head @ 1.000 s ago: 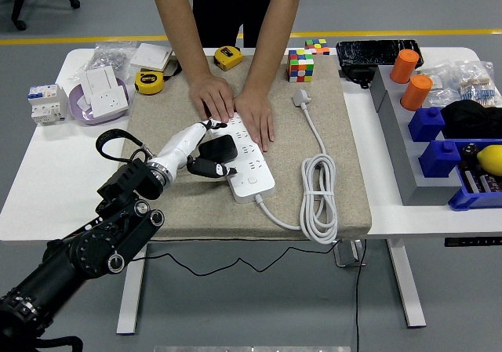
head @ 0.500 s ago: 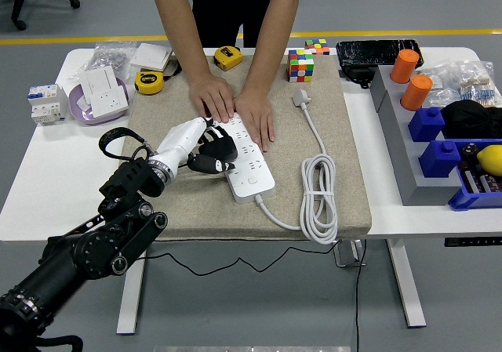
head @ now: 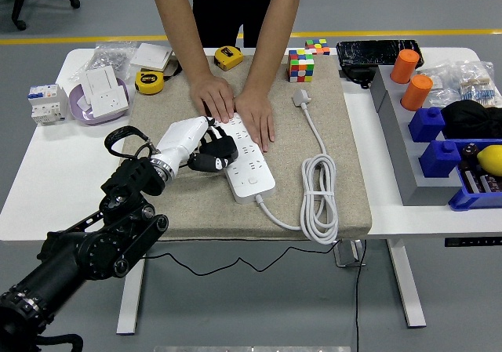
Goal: Pick up the plug,place it near the board,insert it into the board,press the button
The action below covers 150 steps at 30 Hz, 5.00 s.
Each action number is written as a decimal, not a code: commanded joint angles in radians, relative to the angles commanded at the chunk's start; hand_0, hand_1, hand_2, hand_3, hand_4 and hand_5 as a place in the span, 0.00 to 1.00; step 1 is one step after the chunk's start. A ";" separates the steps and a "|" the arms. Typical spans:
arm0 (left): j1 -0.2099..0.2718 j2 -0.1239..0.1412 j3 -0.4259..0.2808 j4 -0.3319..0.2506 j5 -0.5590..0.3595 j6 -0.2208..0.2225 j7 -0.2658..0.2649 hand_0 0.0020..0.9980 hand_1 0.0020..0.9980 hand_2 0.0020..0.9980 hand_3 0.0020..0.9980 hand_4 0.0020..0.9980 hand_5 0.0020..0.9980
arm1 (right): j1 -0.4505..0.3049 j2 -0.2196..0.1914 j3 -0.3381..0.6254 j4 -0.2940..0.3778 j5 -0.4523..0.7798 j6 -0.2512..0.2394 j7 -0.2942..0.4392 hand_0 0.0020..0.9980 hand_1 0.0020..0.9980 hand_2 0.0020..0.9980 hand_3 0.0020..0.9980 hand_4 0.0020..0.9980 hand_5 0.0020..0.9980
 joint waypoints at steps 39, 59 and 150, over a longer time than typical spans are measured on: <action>0.023 0.000 -0.041 0.008 -0.089 0.087 -0.084 0.30 0.33 0.41 0.46 0.80 0.26 | -0.006 0.000 -0.007 0.000 0.007 0.000 0.001 0.81 0.72 0.69 0.60 0.89 0.57; 0.033 0.000 -0.078 -0.084 -0.251 0.046 -0.160 0.32 0.37 0.44 0.47 0.82 0.30 | -0.004 0.001 0.000 0.000 0.006 -0.001 0.000 0.81 0.72 0.69 0.60 0.89 0.57; 0.032 0.000 -0.225 0.132 0.188 0.080 -0.059 0.29 0.30 0.36 0.45 0.70 0.25 | -0.006 0.002 0.017 0.000 -0.004 -0.001 0.001 0.81 0.72 0.69 0.61 0.89 0.57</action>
